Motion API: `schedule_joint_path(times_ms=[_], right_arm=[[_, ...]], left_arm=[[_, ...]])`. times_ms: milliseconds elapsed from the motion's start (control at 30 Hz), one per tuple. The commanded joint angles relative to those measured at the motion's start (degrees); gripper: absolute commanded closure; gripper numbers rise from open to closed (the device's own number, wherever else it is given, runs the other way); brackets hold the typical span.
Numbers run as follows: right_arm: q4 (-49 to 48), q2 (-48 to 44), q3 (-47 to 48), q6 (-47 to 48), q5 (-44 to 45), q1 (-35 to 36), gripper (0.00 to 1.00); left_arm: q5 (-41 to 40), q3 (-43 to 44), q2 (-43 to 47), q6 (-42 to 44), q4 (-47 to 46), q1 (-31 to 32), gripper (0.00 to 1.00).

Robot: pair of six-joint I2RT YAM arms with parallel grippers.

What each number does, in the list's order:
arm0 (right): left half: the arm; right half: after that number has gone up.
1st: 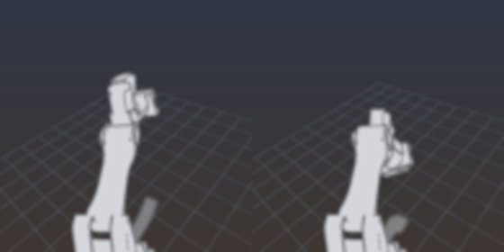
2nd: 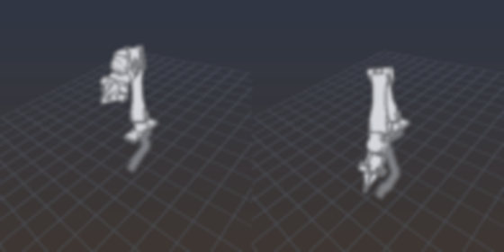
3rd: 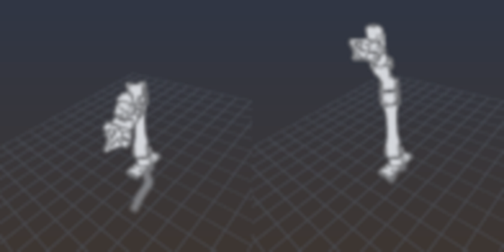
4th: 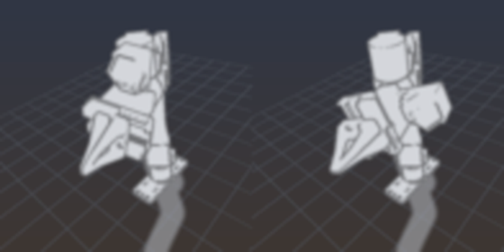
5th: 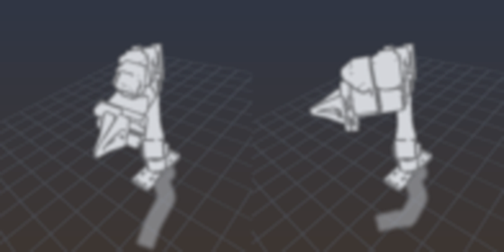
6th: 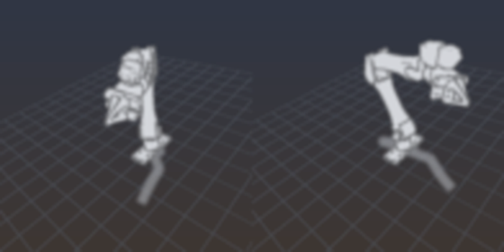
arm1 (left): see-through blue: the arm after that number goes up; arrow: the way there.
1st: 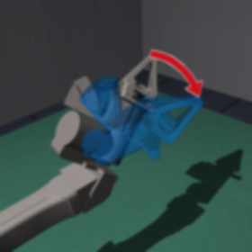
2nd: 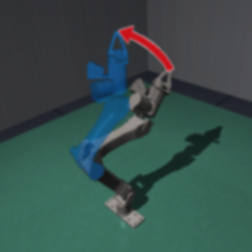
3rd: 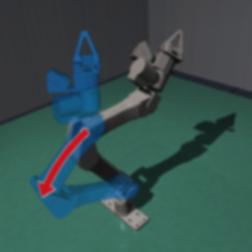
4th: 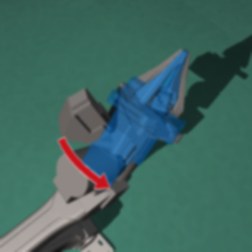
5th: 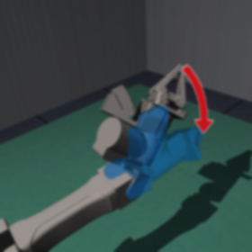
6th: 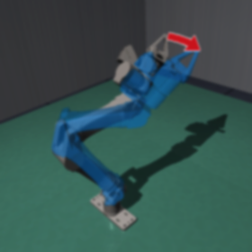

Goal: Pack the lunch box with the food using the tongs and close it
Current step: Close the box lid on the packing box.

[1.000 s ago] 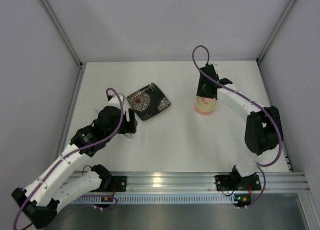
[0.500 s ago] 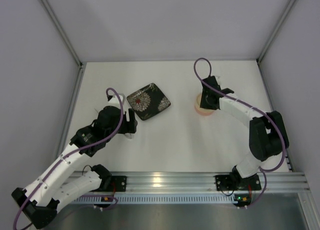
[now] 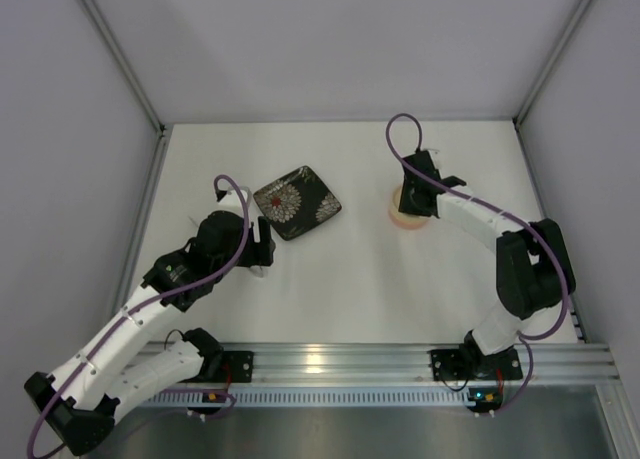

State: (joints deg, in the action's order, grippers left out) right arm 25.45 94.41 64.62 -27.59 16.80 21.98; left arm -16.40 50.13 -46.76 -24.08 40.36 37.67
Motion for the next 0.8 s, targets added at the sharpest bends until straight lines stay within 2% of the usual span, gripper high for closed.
schedule_joint_path(times_ms=[0, 233, 767], right_arm=[[-0.8, 5.2, -1.3, -0.4, -1.3, -0.2, 0.65], [-1.3, 6.7, -2.3, -0.7, 0.0, -0.3, 0.65], [3.5, -0.9, 3.8, 0.6, 2.2, -0.2, 0.64]], left_arm=[[-1.0, 0.1, 0.3, 0.1, -1.2, 0.2, 0.2], [-1.1, 0.1, 0.3, 0.1, -1.2, 0.2, 0.2], [-1.3, 0.1, 0.3, 0.0, -1.2, 0.2, 0.2]])
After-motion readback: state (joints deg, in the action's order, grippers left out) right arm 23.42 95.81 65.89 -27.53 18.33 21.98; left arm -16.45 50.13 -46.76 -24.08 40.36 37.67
